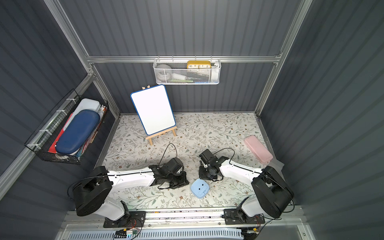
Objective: Remove the battery from the alarm
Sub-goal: Adjust the alarm at the center of the board.
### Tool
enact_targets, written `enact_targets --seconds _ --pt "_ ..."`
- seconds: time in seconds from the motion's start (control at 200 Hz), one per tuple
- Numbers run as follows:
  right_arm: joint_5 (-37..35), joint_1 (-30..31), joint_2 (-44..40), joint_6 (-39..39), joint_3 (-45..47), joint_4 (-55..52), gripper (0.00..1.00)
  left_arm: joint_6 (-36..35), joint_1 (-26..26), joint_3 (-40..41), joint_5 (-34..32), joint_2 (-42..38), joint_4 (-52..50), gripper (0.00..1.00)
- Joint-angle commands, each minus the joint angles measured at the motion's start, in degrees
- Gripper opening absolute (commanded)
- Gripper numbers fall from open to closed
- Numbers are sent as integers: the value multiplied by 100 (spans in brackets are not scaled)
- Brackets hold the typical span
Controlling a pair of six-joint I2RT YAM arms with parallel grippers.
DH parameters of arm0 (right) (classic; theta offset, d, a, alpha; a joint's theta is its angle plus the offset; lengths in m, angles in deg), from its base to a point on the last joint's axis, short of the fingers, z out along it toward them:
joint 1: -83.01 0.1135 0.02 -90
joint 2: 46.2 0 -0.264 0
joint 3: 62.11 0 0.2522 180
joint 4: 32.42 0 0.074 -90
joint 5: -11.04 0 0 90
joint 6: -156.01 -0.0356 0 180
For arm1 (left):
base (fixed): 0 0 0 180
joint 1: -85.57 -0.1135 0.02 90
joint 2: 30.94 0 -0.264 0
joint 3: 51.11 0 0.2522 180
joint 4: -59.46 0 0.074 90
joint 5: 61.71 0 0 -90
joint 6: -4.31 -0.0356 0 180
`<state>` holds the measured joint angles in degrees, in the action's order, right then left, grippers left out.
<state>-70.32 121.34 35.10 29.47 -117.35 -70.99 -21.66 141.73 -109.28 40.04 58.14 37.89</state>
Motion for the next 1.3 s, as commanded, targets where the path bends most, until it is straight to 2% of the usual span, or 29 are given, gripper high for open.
enact_targets --seconds 0.0,0.13,0.195,0.255,0.305,0.445,0.535,0.61,0.705,0.74,0.815,0.87,0.91,1.021,1.296 --pt "-430 17 -368 152 -198 -580 29 -283 -130 -283 -199 -102 -364 0" --pt "-307 55 -1027 557 -218 -942 48 -422 -203 -200 -349 -393 -642 0" --pt "62 185 -1368 826 -111 -902 68 -532 -277 -69 -330 -568 -627 0" --pt "13 391 -1504 917 -150 -984 85 -678 -335 -7 -353 -669 -648 0" --pt "-19 609 -1514 994 -179 -949 92 -823 -375 -42 -380 -711 -718 0" --pt "-297 1057 -979 1481 -799 -1625 94 -1160 -381 -262 -624 -802 -968 0" --pt "-820 1224 -447 1701 -1301 -2187 96 -1422 -395 -390 -752 -936 -1031 0" --pt "-997 1344 68 1829 -1818 -2783 97 -1582 -408 -478 -788 -1046 -1083 4" --pt "-886 1465 377 2012 -2060 -2955 99 -1754 -417 -517 -761 -1212 -1101 8" --pt "-893 1466 426 2043 -2164 -3089 99 -1823 -421 -504 -762 -1299 -1109 13" --pt "-627 1464 466 2186 -2203 -3139 99 -1957 -437 -482 -735 -1492 -1131 28" --pt "-780 1454 473 2103 -2251 -3184 99 -2029 -445 -456 -751 -1620 -1161 32" --pt "-624 1458 483 2096 -2228 -3127 99 -2067 -451 -423 -753 -1709 -1173 34" --pt "-99 1458 682 2186 -2096 -2912 99 -2164 -474 -330 -753 -1904 -1173 37" --pt "-229 1476 826 2016 -1705 -2369 99 -2228 -535 -172 -744 -2077 -1217 38"
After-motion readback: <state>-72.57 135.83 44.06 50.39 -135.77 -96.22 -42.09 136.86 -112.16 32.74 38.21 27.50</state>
